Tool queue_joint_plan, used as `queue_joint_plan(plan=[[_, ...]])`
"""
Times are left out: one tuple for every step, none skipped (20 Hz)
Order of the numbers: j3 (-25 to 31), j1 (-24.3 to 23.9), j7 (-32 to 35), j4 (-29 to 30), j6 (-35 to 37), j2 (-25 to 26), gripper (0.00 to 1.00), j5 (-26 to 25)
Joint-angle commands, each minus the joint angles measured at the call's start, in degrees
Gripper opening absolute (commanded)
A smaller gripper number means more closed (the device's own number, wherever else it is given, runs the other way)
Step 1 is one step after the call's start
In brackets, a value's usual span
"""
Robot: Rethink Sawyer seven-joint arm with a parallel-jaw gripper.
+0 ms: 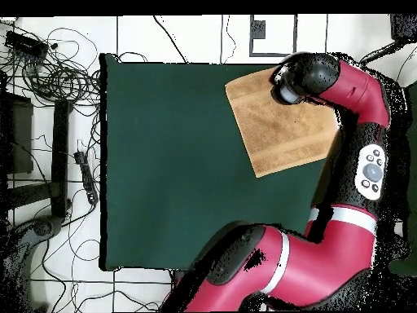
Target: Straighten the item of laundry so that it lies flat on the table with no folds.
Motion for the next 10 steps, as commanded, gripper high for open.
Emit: queue_joint_plan(plan=[[8.9,0.9,-19.8,4.5,-2.7,5.4,1.0,-2.8],[9.1,0.8,-20.0,4.6,-3.2,5.6,1.0,-3.0],[9.2,0.8,-20.0,4.5,-3.4,5.7,1.0,-3.2],[9.3,0.6,-19.9,5.5,-4.1,5.2,1.0,-3.4],[9.6,0.4,-19.9,5.9,-4.3,5.1,1.0,-3.7],[9.8,0.3,-19.9,6.1,-4.4,4.9,1.0,-3.9],[9.9,0.3,-19.8,6.2,-4.2,4.8,1.0,-4.0],[10.0,0.2,-19.9,5.8,-3.9,5.0,1.0,-4.1],[10.2,0.2,-19.8,5.9,-3.9,5.0,1.0,-4.1],[10.3,0.1,-19.7,5.8,-3.8,5.0,1.0,-4.1]])
